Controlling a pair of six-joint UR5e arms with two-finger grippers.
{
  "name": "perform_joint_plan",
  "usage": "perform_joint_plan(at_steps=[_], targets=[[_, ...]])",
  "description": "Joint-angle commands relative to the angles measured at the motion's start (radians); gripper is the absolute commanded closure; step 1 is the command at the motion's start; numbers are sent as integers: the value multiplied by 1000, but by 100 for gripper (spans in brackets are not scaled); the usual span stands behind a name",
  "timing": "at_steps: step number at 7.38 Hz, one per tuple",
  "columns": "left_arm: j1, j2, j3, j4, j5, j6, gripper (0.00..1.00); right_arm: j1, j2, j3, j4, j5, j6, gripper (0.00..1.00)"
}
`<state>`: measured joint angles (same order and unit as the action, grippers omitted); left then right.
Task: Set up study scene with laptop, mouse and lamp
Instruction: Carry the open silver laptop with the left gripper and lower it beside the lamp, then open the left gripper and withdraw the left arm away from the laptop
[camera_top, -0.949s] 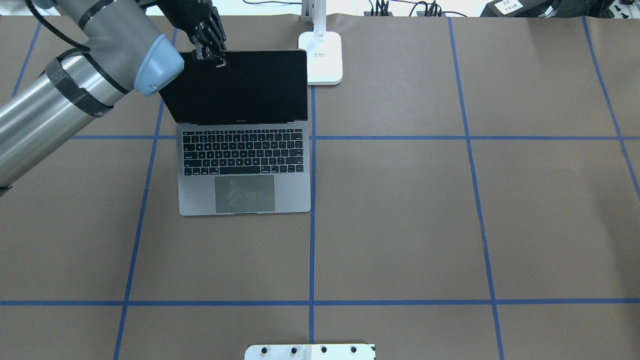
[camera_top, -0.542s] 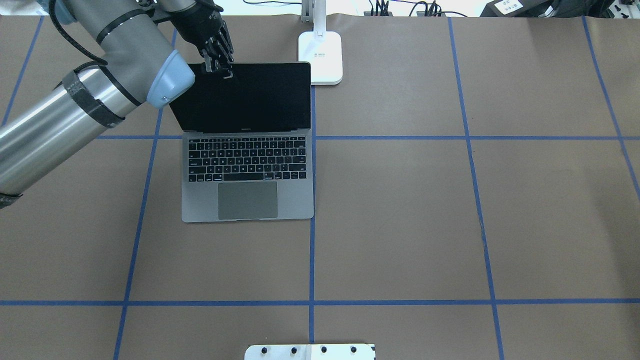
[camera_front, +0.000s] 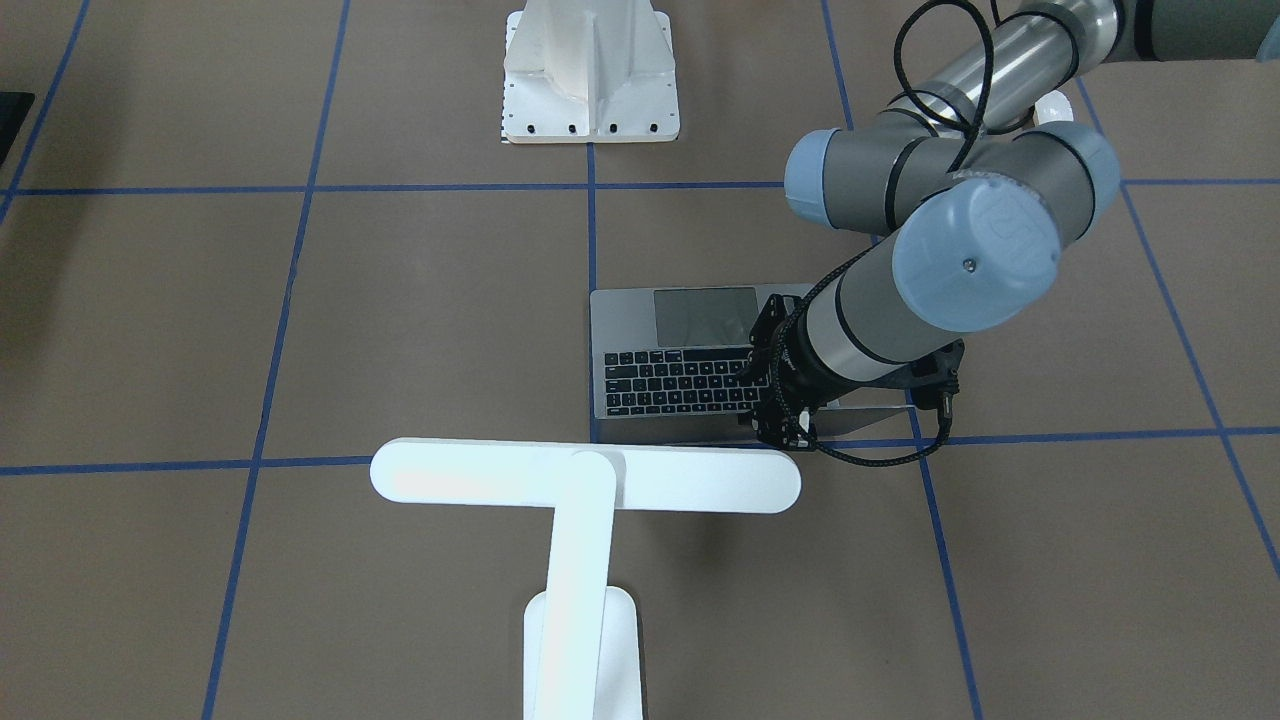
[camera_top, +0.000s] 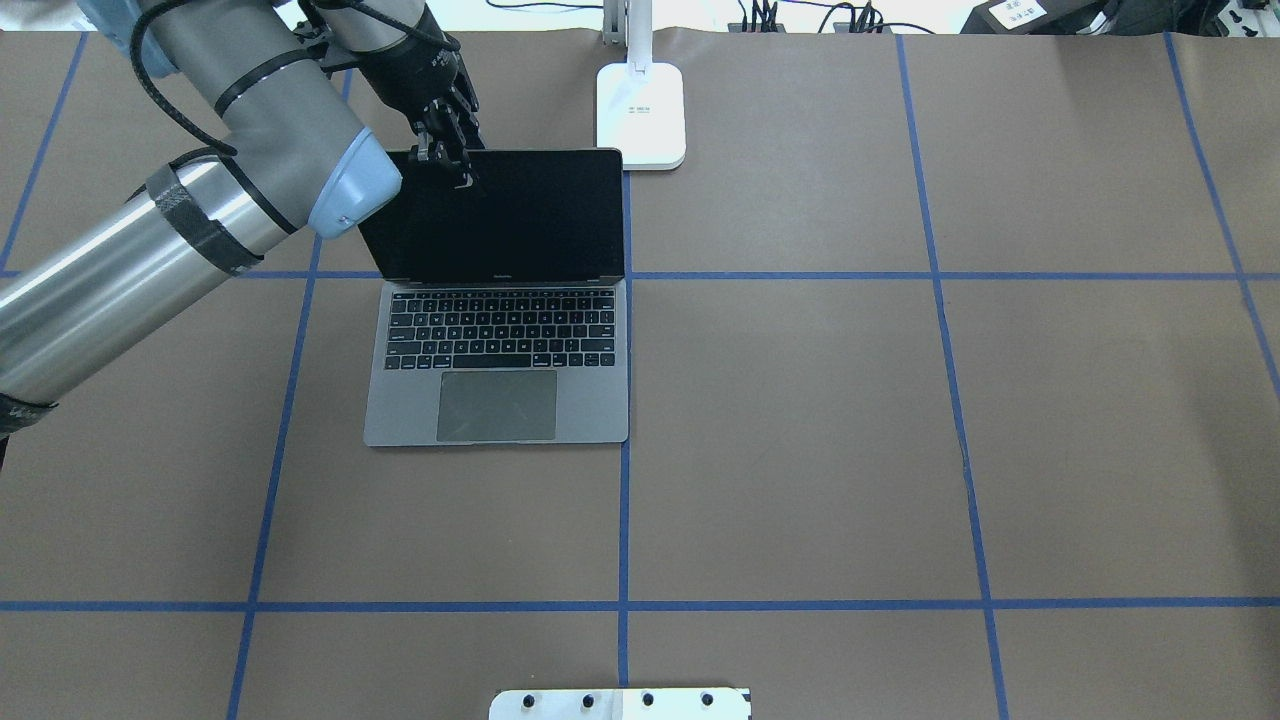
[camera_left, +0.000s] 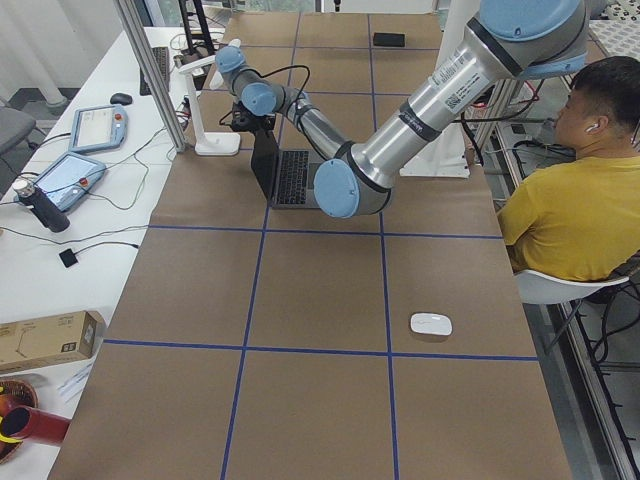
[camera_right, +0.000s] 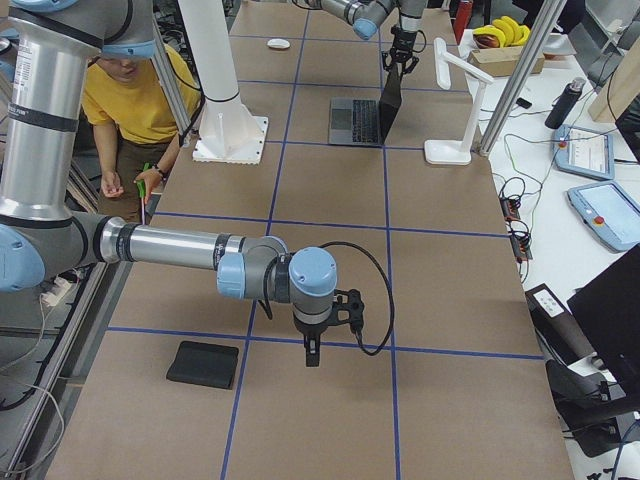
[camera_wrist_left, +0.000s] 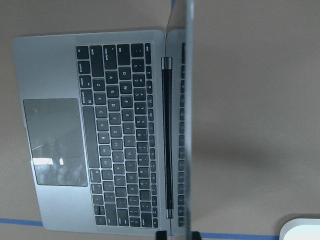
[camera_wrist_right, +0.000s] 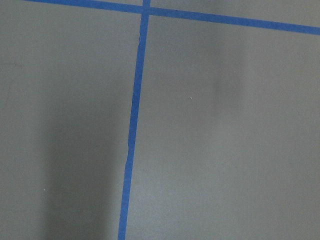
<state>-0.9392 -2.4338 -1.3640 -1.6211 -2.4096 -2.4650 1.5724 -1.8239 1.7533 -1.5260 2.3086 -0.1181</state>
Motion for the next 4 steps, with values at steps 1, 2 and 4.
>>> perform_joint_plan(at_steps=[1, 2, 4], targets=[[-10, 1, -33, 0, 3, 4, 0, 0, 0, 2, 1, 0, 0, 0], [-35, 1, -74, 1, 1, 6, 0, 0, 2, 2, 3, 2, 0, 0], [-67, 144, -278, 1, 4, 23, 0, 0, 6, 8, 4, 3, 0, 0]])
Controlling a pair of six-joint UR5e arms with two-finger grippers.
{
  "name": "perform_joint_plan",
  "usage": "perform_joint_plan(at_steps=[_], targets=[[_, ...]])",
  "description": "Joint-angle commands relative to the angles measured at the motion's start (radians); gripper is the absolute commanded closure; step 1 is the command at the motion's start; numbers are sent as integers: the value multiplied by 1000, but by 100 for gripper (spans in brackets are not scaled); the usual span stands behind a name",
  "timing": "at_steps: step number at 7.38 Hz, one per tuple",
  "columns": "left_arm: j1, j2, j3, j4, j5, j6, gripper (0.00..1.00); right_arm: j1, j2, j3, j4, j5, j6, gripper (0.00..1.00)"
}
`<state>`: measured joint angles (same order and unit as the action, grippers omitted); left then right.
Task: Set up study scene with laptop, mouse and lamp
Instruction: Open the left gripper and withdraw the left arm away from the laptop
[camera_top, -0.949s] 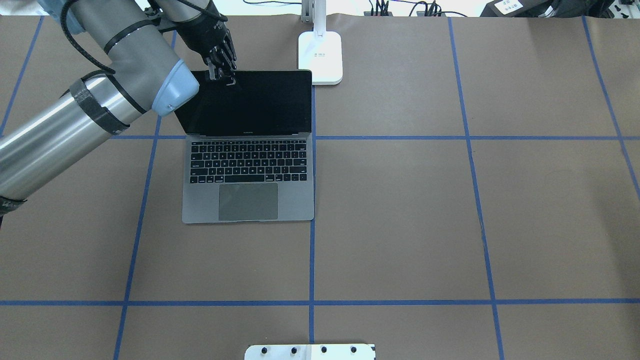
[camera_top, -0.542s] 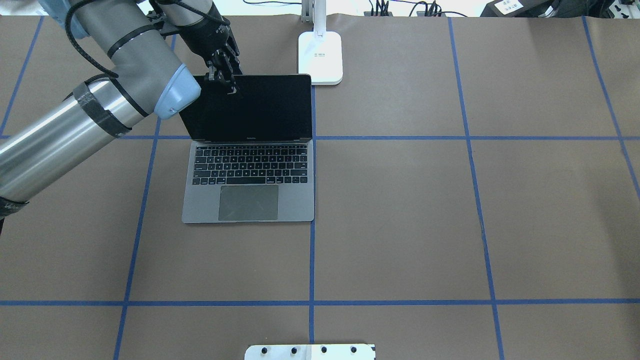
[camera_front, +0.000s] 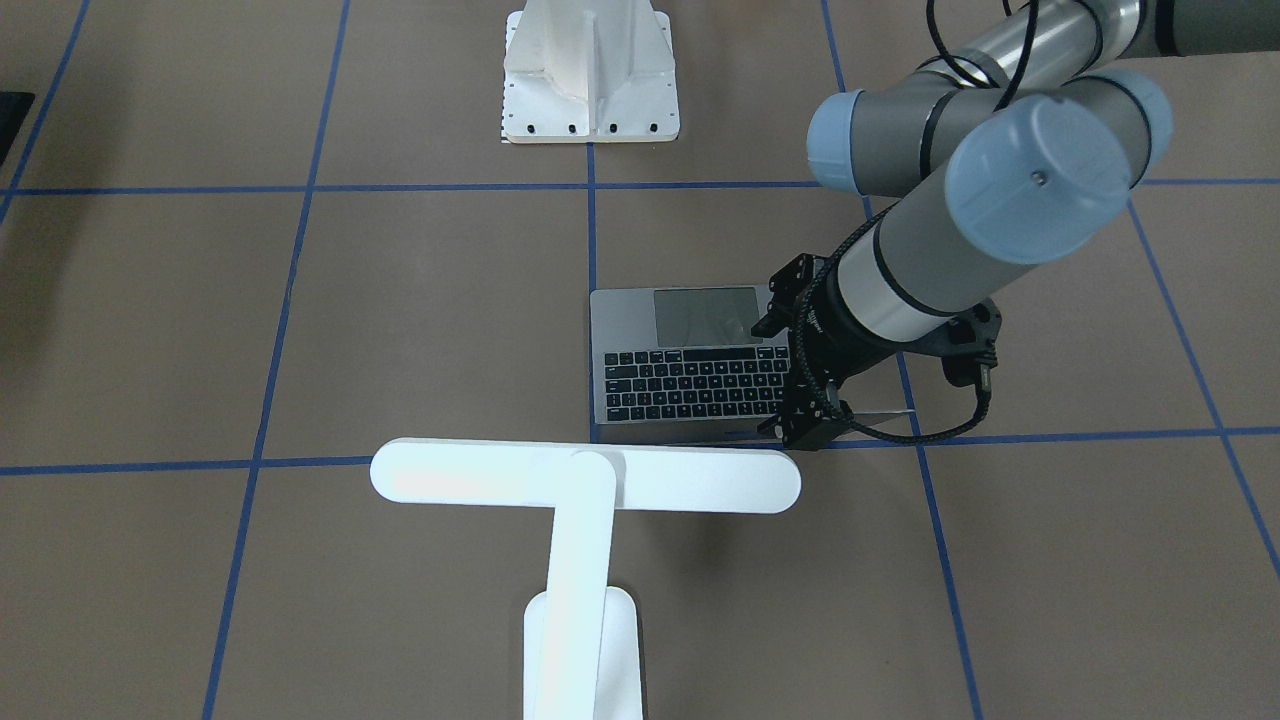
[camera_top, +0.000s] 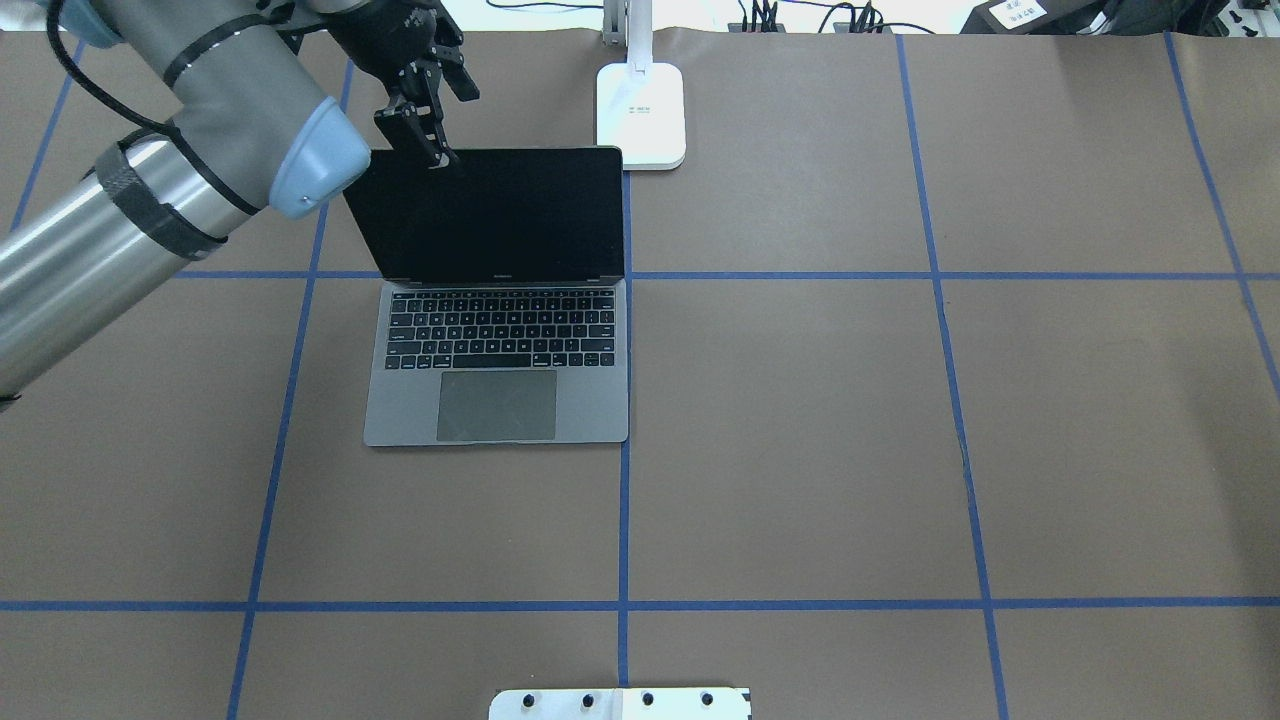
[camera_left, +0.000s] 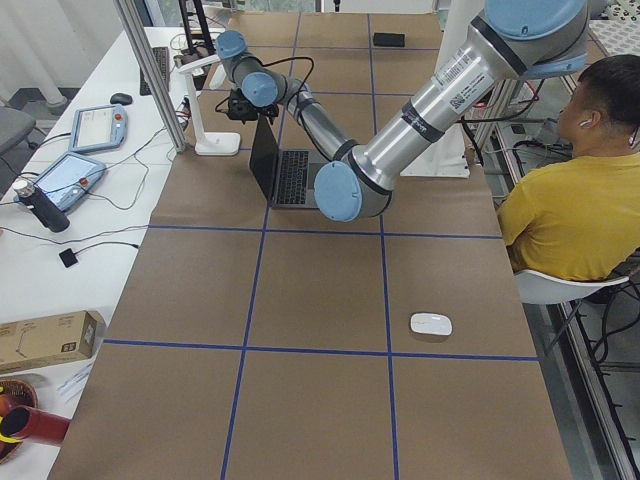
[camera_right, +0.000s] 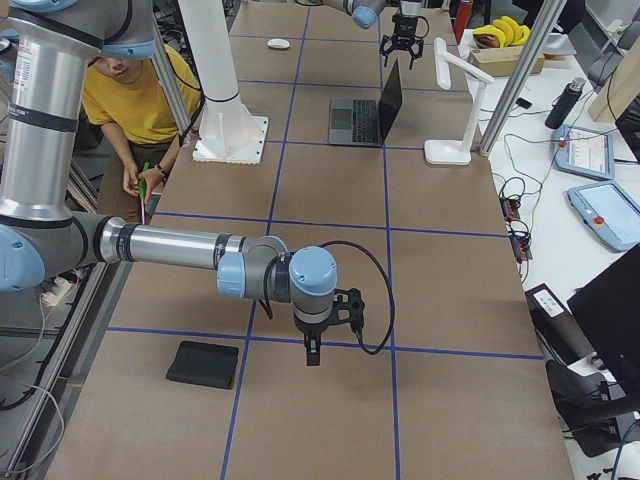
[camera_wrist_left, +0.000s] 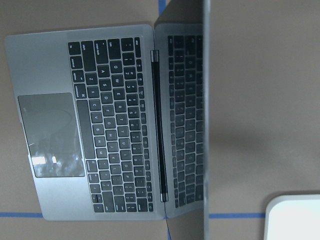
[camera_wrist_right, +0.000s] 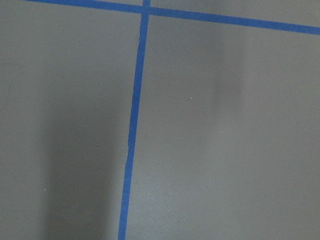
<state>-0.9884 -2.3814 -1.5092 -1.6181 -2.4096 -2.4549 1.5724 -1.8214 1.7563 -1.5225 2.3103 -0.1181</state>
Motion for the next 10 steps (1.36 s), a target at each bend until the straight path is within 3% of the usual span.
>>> perform_joint_plan(at_steps=[1, 5, 8, 10], targets=[[-39, 163, -235, 7, 4, 157, 0, 0, 7, 8, 1, 3, 0, 0], [-162, 478, -474, 7, 6, 856, 0, 0, 19, 6, 2, 4, -6, 0], [-269, 700, -487, 10, 4, 1563, 0, 3, -5, 0, 2, -6, -9, 0], [-349, 805, -482, 10, 4, 1814, 0, 46, -16, -29, -1, -48, -2, 0]])
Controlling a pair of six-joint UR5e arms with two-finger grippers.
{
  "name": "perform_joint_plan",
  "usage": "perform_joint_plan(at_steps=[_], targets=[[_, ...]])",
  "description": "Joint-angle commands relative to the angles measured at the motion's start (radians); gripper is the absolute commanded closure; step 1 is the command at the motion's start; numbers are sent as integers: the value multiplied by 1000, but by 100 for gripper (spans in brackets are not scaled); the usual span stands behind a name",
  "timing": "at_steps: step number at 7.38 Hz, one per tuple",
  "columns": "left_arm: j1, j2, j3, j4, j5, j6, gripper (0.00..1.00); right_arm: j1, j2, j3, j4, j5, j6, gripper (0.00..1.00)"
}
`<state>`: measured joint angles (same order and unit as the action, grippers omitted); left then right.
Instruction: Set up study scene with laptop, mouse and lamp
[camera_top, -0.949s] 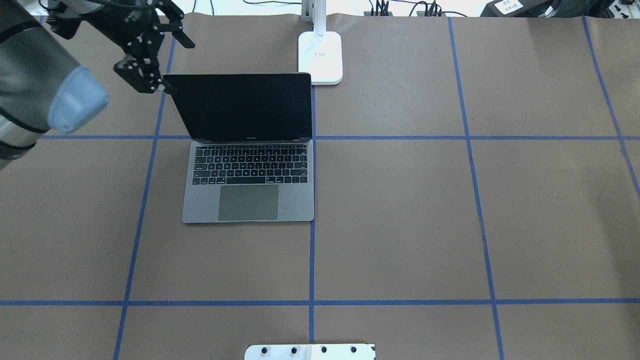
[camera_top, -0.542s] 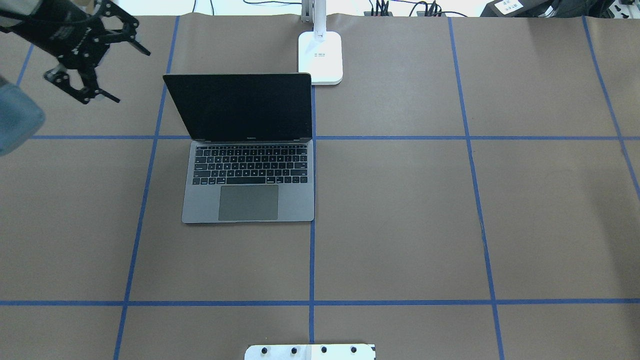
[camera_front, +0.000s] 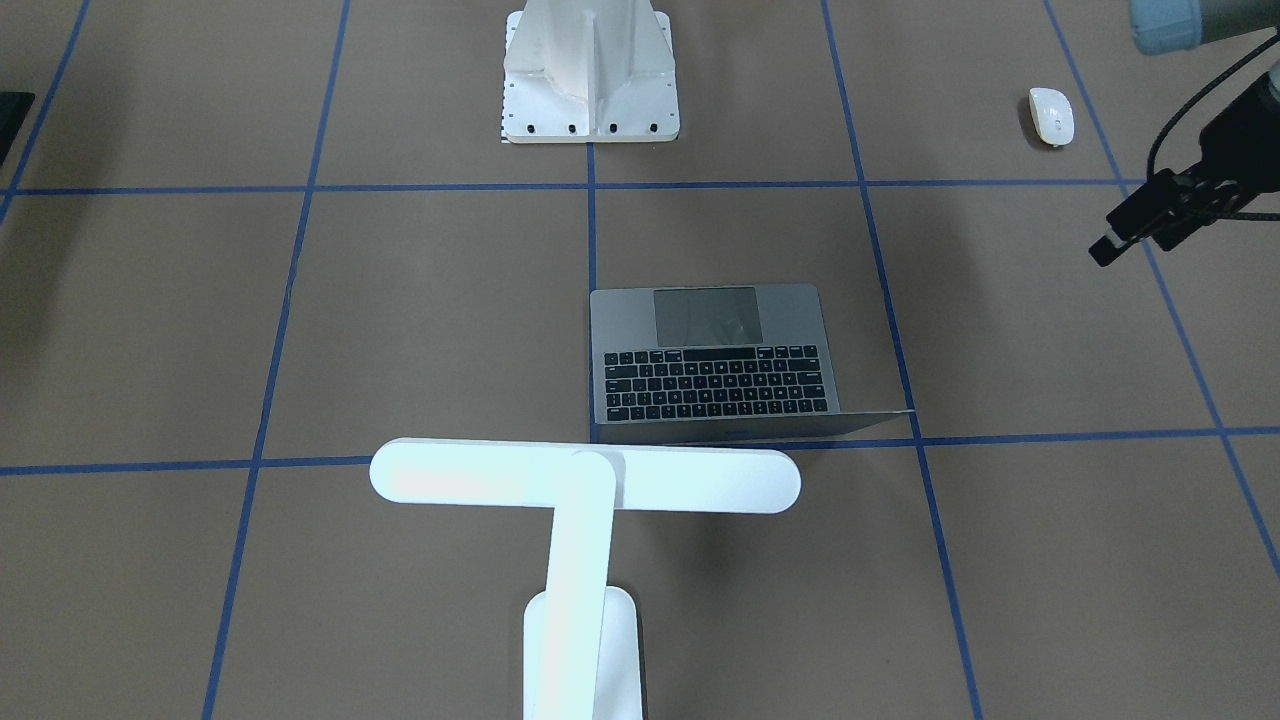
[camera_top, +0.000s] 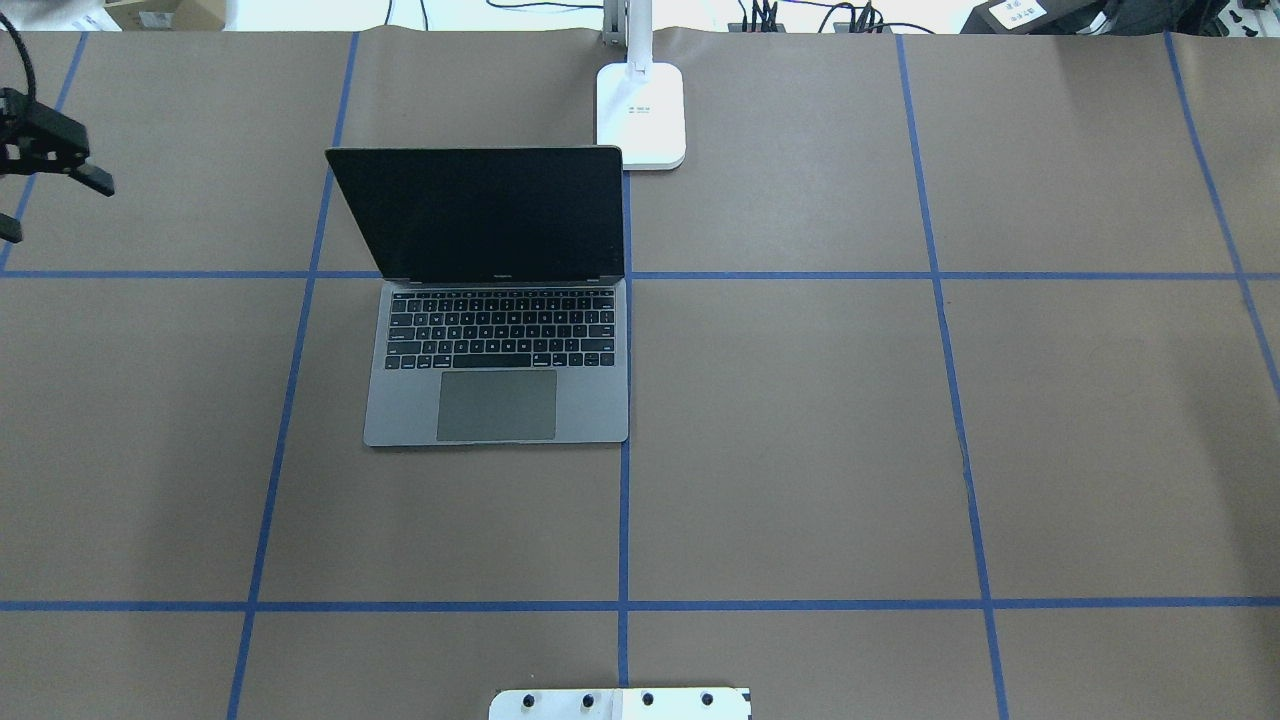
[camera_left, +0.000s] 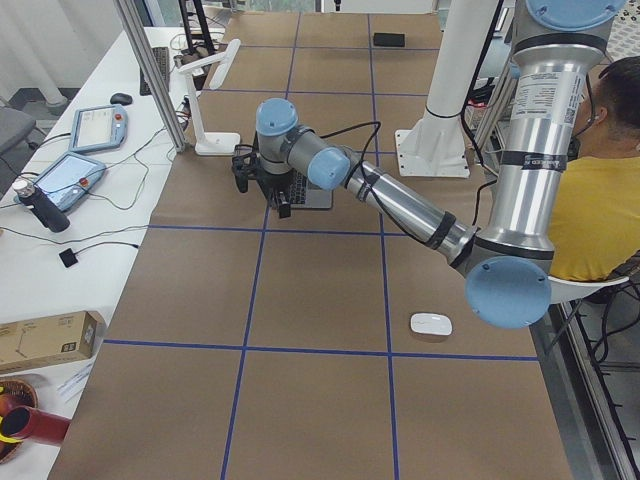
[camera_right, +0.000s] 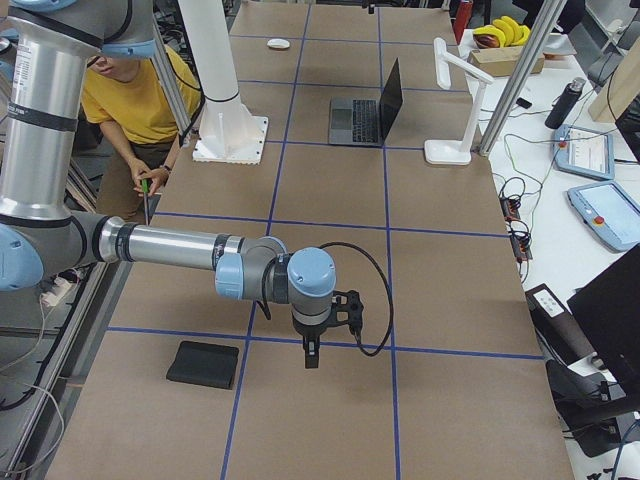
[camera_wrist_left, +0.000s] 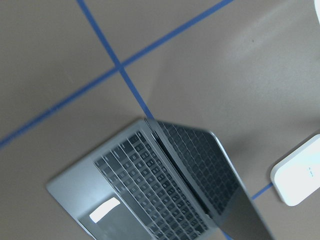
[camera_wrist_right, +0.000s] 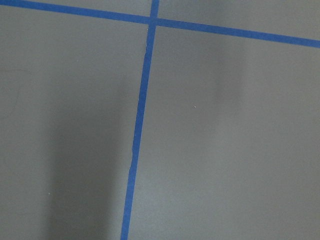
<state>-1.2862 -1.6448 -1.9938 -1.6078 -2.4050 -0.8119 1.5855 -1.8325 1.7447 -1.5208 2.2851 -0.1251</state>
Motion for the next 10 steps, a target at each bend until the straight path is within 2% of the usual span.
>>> perform_joint_plan(at_steps=[1, 3, 5, 6, 7, 8, 10], targets=[[-89, 119, 18, 0, 0, 300, 0, 77, -2, -37, -2, -21, 4, 0], [-184, 184, 74, 0, 0, 533, 0, 97, 7, -72, -1, -33, 10, 0], [-212, 191, 87, 2, 0, 576, 0, 99, 32, -79, -1, -215, 10, 0], [-214, 204, 86, 0, 0, 579, 0, 100, 9, -77, -5, -210, 15, 0], [-219, 207, 85, 0, 1, 579, 0, 141, -4, -89, -15, -84, 47, 0], [-220, 217, 82, -1, 1, 580, 0, 149, -28, -71, -6, -46, 165, 0], [-231, 240, 85, 0, 1, 626, 0, 149, -40, -15, -9, -44, 495, 0]])
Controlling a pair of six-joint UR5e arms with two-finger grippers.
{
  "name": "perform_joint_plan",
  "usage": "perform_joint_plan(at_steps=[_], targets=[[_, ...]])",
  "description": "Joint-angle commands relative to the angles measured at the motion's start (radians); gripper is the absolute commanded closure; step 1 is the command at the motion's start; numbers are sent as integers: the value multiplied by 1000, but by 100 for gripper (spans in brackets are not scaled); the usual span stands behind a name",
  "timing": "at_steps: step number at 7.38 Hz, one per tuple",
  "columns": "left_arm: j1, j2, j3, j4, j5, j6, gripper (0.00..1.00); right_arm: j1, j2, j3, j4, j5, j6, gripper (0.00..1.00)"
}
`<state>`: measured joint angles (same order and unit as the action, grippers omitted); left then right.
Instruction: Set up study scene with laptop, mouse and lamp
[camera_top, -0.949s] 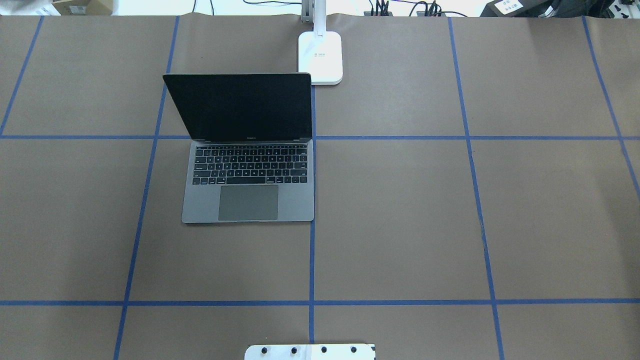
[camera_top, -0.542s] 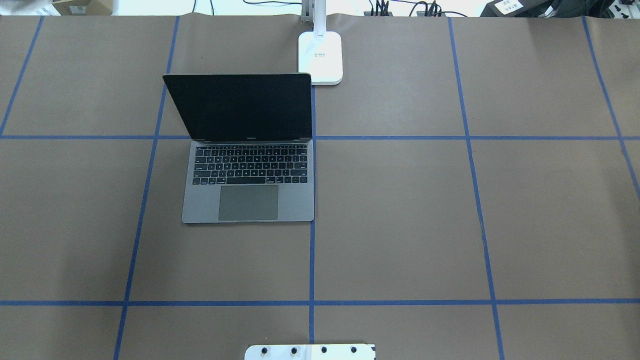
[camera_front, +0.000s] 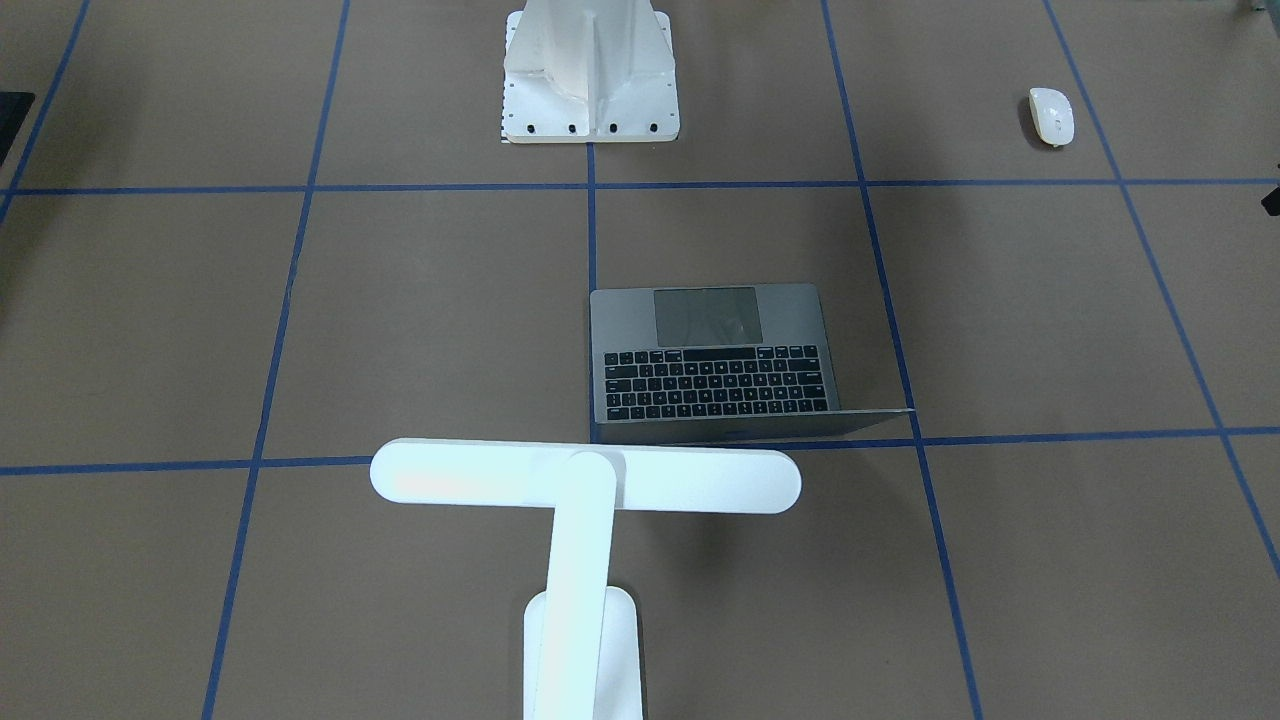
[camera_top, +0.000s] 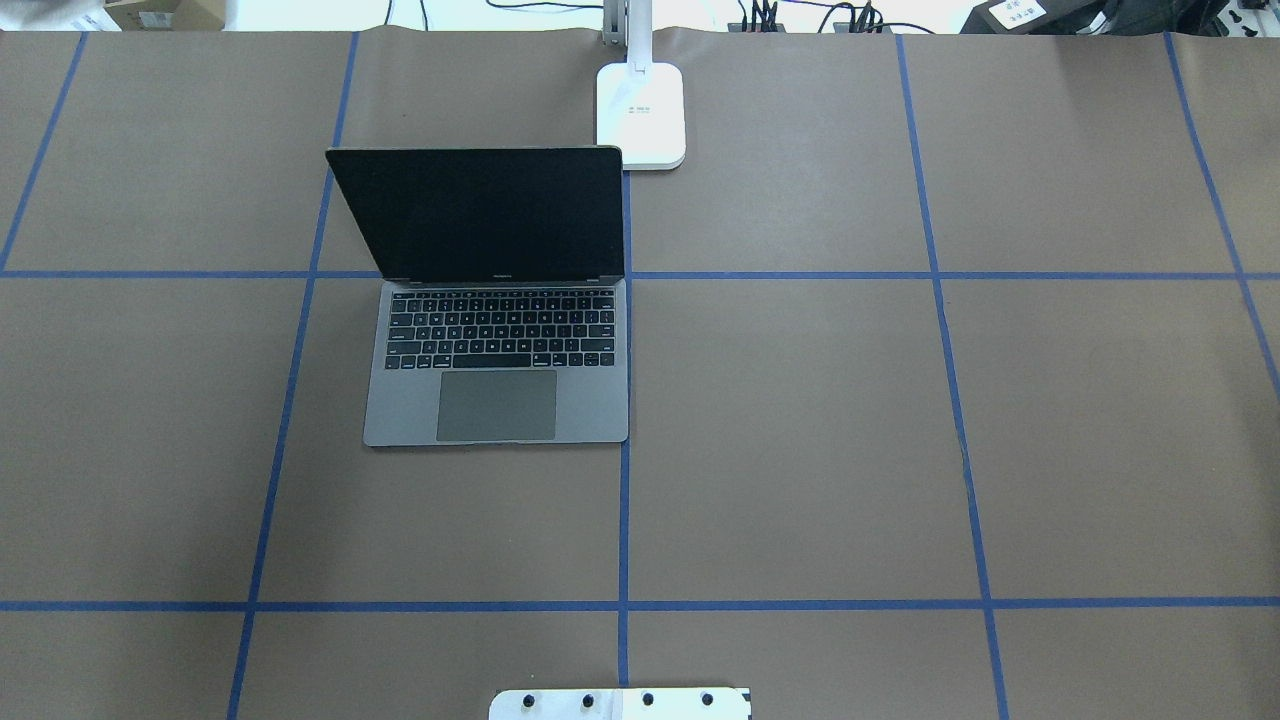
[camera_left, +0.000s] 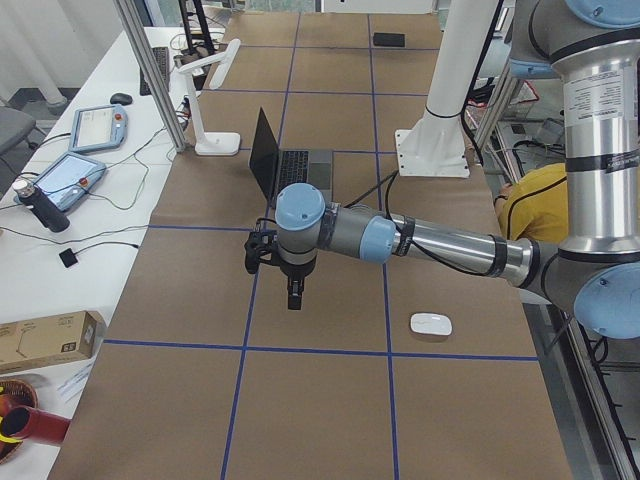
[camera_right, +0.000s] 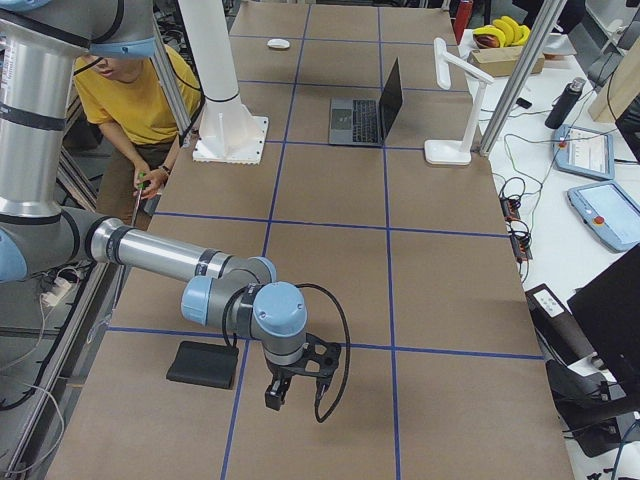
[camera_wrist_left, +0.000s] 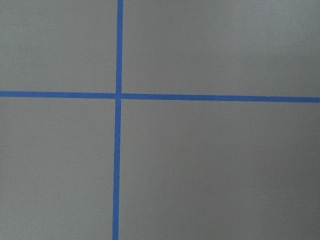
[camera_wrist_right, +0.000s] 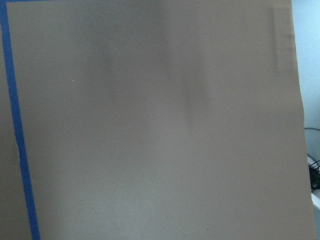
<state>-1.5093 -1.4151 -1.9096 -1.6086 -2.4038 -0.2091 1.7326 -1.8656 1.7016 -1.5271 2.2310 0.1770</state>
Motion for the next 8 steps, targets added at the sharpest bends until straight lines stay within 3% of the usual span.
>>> perform_joint_plan(at_steps=[1, 4, 6, 8], targets=[[-17, 18, 3, 1, 0, 25, 0, 1, -6, 32, -7, 22, 407, 0], [-20, 44, 1, -1, 0, 25, 0, -36, -78, 35, -21, 139, 854, 1], [-23, 54, -2, -5, 0, 25, 0, -146, -113, 35, -45, 162, 1098, 2], [-25, 54, -6, -5, 0, 25, 0, -209, -197, 33, -42, 160, 1141, 2]])
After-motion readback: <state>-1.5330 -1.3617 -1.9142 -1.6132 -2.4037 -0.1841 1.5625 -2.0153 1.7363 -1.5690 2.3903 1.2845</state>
